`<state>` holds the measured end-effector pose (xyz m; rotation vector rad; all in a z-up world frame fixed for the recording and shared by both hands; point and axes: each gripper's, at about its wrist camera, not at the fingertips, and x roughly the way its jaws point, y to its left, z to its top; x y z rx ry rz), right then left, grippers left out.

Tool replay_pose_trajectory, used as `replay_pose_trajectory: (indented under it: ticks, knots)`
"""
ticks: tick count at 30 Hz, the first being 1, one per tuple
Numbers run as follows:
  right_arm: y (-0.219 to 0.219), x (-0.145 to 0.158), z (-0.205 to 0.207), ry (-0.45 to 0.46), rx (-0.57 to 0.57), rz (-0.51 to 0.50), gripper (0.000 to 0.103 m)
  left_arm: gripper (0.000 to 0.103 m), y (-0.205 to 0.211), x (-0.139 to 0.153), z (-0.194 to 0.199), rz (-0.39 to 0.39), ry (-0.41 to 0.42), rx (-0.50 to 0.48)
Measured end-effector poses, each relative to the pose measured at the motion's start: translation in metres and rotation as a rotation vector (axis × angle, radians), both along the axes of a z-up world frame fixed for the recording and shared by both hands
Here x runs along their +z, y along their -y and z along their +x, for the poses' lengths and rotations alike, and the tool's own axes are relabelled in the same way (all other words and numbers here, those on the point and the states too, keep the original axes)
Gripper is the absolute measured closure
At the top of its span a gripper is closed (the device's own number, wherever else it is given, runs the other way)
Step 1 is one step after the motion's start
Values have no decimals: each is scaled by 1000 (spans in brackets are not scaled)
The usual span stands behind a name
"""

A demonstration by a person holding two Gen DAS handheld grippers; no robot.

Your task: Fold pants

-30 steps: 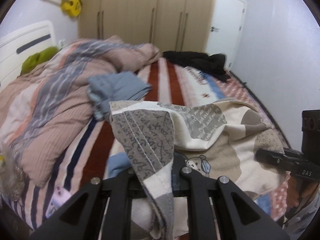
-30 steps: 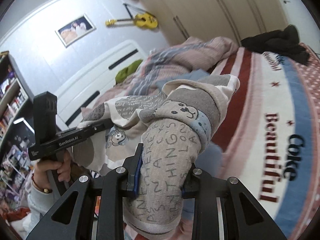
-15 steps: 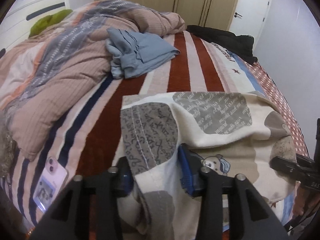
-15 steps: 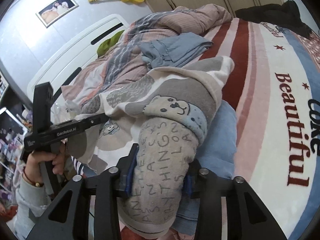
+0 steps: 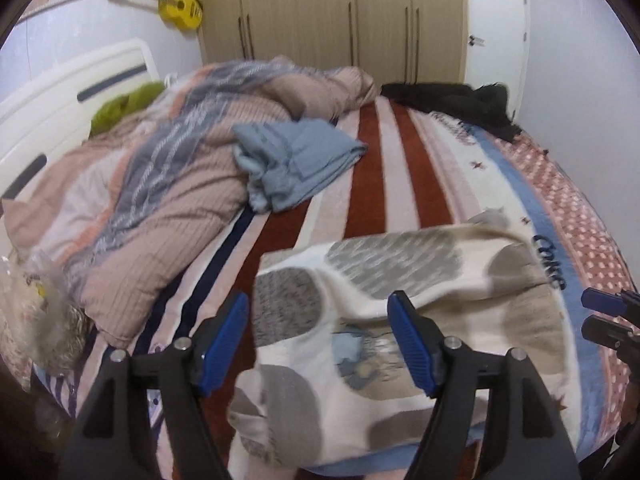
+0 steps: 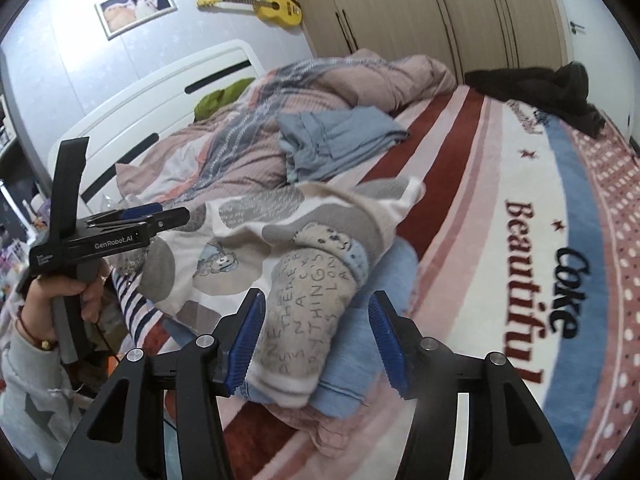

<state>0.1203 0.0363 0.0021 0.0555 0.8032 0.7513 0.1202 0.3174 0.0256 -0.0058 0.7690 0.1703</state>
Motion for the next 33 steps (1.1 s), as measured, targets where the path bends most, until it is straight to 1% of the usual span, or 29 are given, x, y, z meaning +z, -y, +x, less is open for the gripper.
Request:
replay_pose_trajectory:
  ticks: [2,3,4,7,8,9,11,13,15,16,18,19,21,22,24,26,28,33]
  knots:
    - [13,11,-10,34,-2,-1,51,33,15,15,-11,8,47,-15]
    - [19,16,-15,51,-4,-2,49,30,23,22,-17,14,72,-19]
    - [29,23,-23,80,-9,-4,48,26,33,31,-24,24,104,-22]
    - [51,39,-45,163,-34,-24,44,23,60,52,-46,35,186,-37]
    - [61,46,-55,201,-50,-33,38,22,73,59,-56,32,219,-49]
    - [68,50,-61,224,-60,-32,35,19,82,65,-64,30,248,-57]
    - [87,61,-81,297,-92,-48,31,16,104,76,-84,36,318,-67]
    - [105,70,-103,389,-134,-76,27,8,122,83,-102,36,376,-71]
    - [121,76,-121,444,-165,-81,21,3,143,86,-122,18,438,-86]
    - [129,79,-130,469,-182,-80,19,1,150,85,-130,11,459,-90]
    - [144,81,-150,520,-217,-81,15,1,167,80,-146,-10,500,-93]
    - [150,81,-160,546,-237,-90,13,1,175,76,-153,-18,511,-95]
    - [162,76,-182,603,-280,-119,7,1,191,65,-163,-35,521,-100]
    - [167,73,-190,615,-295,-125,5,1,197,60,-166,-42,520,-103]
    - [179,66,-203,610,-324,-110,1,1,211,48,-171,-57,520,-128]
    - [190,59,-212,591,-351,-90,1,1,225,38,-173,-61,517,-164]
    - [198,54,-218,585,-382,-101,1,1,236,32,-170,-53,497,-183]
    - [215,53,-229,589,-424,-106,1,1,251,25,-170,-81,478,-210]
